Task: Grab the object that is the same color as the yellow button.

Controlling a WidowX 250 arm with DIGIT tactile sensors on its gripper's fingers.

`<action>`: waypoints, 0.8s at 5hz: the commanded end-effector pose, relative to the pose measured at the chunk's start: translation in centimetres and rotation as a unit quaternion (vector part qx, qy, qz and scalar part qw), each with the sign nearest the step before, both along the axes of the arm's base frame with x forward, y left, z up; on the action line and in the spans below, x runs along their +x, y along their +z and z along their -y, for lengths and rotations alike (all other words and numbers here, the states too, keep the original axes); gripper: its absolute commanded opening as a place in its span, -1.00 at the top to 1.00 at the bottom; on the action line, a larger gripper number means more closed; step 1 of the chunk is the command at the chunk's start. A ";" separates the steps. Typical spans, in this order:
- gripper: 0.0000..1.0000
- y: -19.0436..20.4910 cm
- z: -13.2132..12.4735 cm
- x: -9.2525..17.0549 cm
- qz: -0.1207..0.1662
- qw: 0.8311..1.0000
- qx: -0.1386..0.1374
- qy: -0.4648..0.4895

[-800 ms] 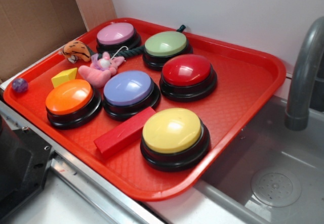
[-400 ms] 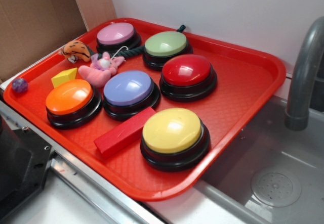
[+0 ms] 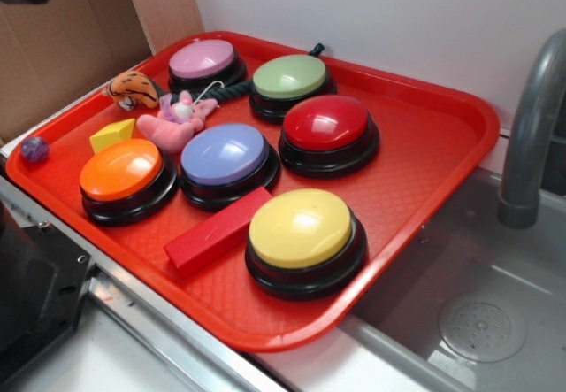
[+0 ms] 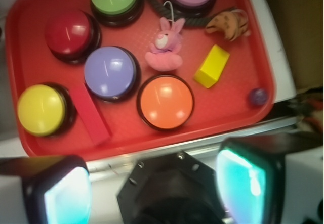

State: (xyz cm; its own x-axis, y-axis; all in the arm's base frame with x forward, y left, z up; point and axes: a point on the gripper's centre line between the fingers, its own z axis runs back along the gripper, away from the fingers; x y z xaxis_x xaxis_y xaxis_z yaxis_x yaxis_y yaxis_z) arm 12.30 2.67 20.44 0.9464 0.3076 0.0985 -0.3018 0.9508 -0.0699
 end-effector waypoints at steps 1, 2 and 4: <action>-1.00 -3.0 -5.0 1.3 0.054 0.983 0.010 0.174; -1.00 -5.6 -6.6 2.4 0.064 0.971 0.008 0.229; -1.00 -10.8 -7.9 4.3 0.041 0.932 0.072 0.353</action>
